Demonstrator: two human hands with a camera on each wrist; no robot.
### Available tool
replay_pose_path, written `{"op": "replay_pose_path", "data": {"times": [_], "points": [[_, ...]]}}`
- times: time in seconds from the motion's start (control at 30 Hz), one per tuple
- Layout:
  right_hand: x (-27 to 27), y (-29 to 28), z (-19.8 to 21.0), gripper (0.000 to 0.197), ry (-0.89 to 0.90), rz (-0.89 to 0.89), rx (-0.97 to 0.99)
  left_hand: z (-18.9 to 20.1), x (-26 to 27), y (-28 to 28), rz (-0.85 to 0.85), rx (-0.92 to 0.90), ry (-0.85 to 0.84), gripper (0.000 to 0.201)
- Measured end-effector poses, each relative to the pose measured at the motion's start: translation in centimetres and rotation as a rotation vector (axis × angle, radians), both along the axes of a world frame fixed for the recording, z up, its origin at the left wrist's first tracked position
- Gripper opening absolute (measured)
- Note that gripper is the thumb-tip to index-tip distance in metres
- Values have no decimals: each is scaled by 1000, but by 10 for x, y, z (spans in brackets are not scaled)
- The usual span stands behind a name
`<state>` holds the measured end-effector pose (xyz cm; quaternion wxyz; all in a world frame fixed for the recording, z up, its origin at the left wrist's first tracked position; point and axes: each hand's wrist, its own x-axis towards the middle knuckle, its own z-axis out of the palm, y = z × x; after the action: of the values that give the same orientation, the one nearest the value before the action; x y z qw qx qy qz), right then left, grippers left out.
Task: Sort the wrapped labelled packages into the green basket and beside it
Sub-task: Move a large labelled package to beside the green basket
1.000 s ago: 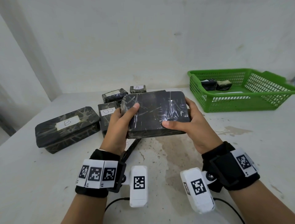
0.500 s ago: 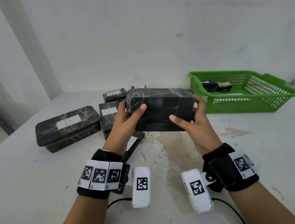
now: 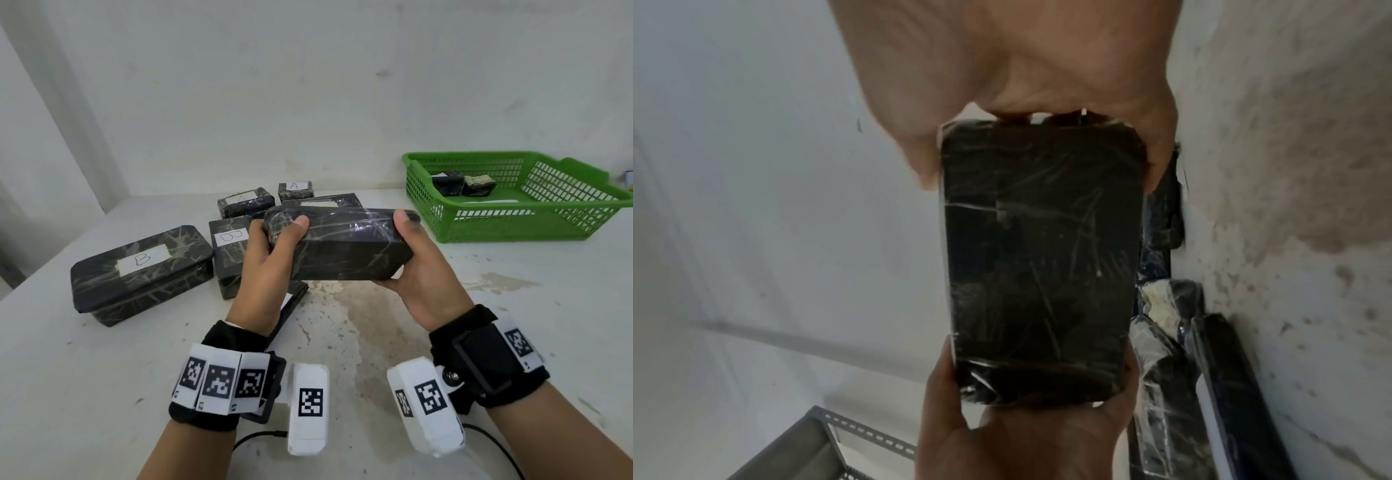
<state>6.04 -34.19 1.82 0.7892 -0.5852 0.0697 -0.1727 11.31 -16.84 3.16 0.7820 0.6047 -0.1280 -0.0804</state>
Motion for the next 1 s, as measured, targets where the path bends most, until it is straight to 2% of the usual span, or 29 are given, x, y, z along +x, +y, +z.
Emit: {"op": "replay_pose_path", "data": {"times": [0.1, 0.13, 0.17, 0.27, 0.37, 0.4, 0.53, 0.63, 0.73, 0.8, 0.87, 1.0], "points": [[1, 2, 0, 63, -40, -39, 12, 1, 3, 4, -16, -1, 15, 103], [0, 3, 1, 63, -49, -45, 7, 2, 3, 5, -18, -4, 15, 118], [0, 4, 2, 63, -55, -53, -4, 2, 4, 5, -16, 1, 20, 125], [-1, 4, 4, 65, -48, -39, -27, 1, 3, 4, 12, 14, 60, 126], [-3, 5, 4, 81, -27, -37, -35, 0, 4, 4, 23, 48, 50, 133], [-3, 6, 5, 80, -26, -41, -42, -1, 5, 5, 21, 61, 44, 133], [-2, 2, 6, 65, -35, -62, -52, -2, 5, 4, -4, 93, 12, 108], [-2, 1, 6, 60, -44, -60, -72, -1, 2, 2, 18, 99, -1, 105], [-2, 4, 6, 64, -32, -55, -64, 0, 1, 0, 29, 66, 1, 82], [-3, 5, 5, 72, -33, -60, -61, 0, 0, -1, 35, 76, -16, 76], [-4, 5, 5, 65, -45, -89, -67, -4, 1, -1, 48, 100, -66, 79], [-5, -1, 5, 28, -68, -94, -65, -7, -2, -6, 36, 118, -67, 117]]}}
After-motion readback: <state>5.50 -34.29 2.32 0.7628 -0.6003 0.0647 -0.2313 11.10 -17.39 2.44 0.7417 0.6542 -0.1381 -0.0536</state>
